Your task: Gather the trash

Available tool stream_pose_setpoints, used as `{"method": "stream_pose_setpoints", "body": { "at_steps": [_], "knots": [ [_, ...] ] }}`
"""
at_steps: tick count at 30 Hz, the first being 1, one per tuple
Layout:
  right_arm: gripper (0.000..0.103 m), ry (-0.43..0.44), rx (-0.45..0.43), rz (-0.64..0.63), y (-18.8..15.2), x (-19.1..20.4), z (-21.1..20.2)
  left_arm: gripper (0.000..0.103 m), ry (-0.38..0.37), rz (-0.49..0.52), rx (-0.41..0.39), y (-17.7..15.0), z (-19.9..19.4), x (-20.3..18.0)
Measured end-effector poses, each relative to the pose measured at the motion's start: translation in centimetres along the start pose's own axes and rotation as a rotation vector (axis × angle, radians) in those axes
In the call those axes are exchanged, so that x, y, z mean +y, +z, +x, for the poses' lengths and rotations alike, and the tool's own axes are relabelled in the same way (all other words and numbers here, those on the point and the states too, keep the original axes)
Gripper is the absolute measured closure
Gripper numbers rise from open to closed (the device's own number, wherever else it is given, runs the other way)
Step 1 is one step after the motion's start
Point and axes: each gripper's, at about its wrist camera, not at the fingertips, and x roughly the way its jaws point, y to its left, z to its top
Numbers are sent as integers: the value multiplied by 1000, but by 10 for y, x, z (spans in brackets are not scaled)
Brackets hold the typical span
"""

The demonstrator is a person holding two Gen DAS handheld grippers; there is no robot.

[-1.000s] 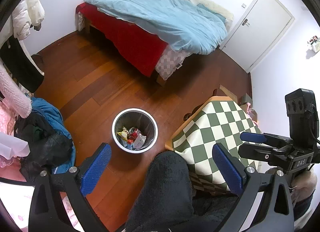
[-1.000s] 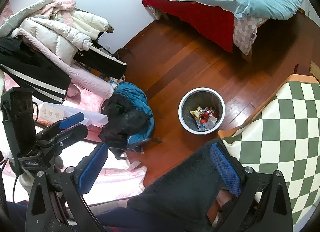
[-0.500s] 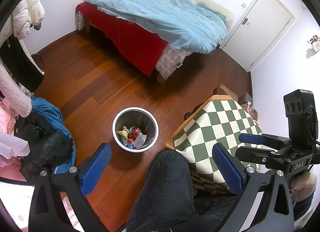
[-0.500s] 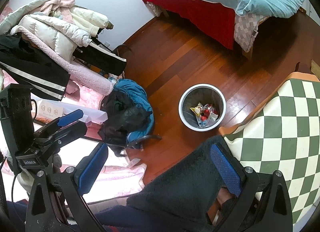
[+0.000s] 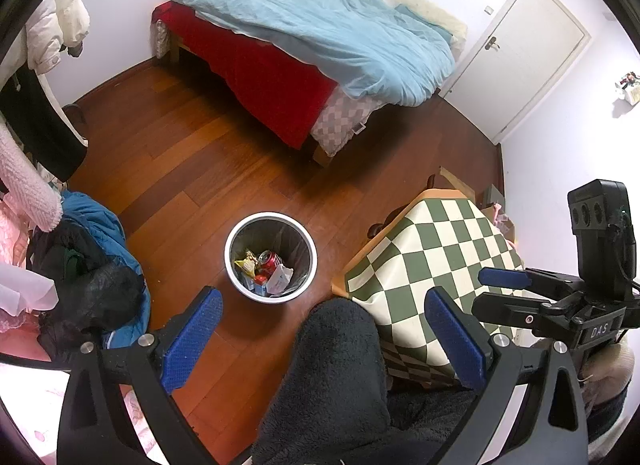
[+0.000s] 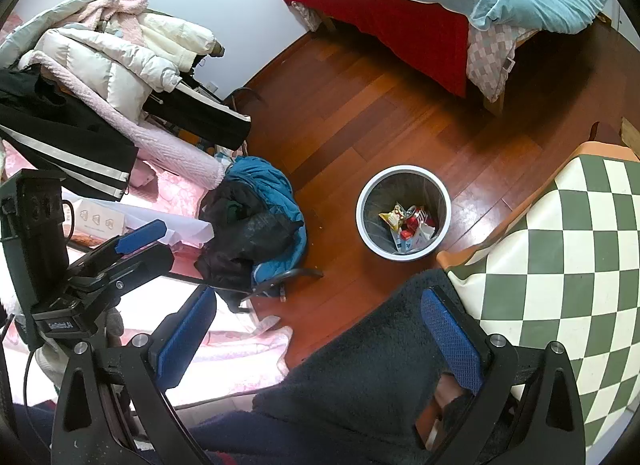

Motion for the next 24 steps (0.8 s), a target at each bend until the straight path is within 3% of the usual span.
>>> {"method": "stream_pose_setpoints", "body": {
  "at_steps": [24],
  "knots": [
    [0,-5,6,-3,-4,2,3,0,-12,-5,5,-4,-1,1]
  ]
}}
